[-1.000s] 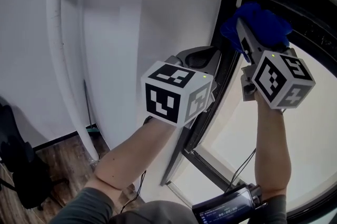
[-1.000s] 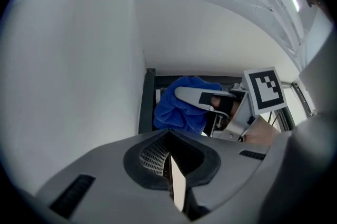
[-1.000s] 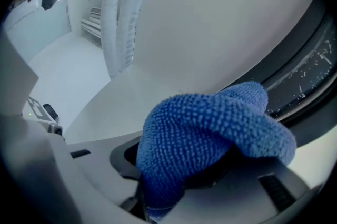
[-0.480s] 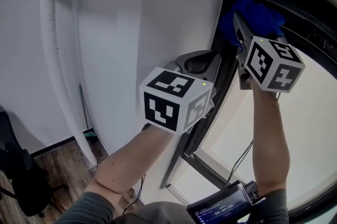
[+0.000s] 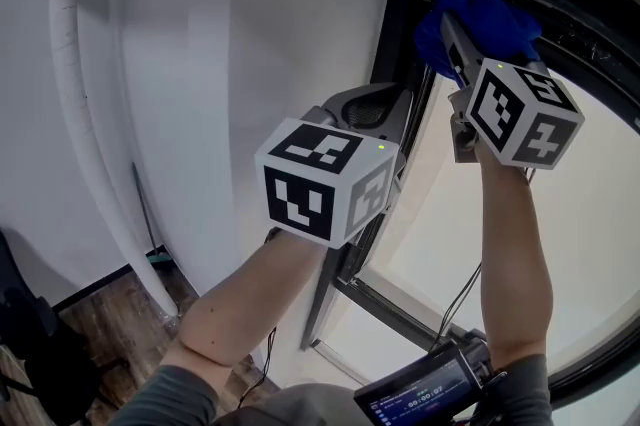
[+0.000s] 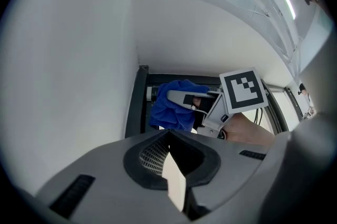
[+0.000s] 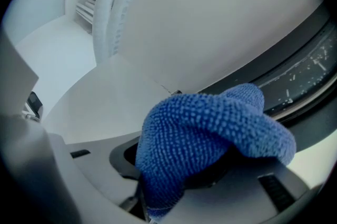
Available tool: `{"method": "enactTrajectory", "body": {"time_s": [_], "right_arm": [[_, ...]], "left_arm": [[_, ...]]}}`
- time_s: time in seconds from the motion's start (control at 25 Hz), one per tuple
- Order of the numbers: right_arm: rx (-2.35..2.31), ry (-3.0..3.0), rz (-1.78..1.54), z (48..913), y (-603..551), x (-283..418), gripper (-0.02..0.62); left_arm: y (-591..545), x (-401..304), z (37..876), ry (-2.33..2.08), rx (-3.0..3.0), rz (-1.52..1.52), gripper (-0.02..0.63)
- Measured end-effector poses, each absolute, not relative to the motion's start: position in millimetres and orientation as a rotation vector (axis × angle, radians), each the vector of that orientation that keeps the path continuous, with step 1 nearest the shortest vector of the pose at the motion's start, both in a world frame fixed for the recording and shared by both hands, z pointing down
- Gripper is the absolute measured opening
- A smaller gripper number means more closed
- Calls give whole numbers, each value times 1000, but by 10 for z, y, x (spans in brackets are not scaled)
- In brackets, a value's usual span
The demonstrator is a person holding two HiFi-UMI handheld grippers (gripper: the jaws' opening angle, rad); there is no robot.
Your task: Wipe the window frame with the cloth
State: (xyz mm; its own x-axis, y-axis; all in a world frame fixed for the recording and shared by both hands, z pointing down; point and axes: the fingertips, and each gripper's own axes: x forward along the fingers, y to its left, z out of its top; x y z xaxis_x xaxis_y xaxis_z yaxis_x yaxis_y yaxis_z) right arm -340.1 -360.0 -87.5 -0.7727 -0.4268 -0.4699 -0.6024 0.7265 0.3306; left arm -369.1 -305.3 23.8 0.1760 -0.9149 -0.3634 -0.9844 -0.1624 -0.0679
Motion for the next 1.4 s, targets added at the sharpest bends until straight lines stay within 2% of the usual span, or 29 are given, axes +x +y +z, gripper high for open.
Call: {"method": "enactTrajectory", "body": {"time_s": [1.4], "right_arm": [[-1331,2324,729,-962,-3447,-556,156]], "left_arm": [[-3339,-1511,-110,1331,-2463,410,5]]}}
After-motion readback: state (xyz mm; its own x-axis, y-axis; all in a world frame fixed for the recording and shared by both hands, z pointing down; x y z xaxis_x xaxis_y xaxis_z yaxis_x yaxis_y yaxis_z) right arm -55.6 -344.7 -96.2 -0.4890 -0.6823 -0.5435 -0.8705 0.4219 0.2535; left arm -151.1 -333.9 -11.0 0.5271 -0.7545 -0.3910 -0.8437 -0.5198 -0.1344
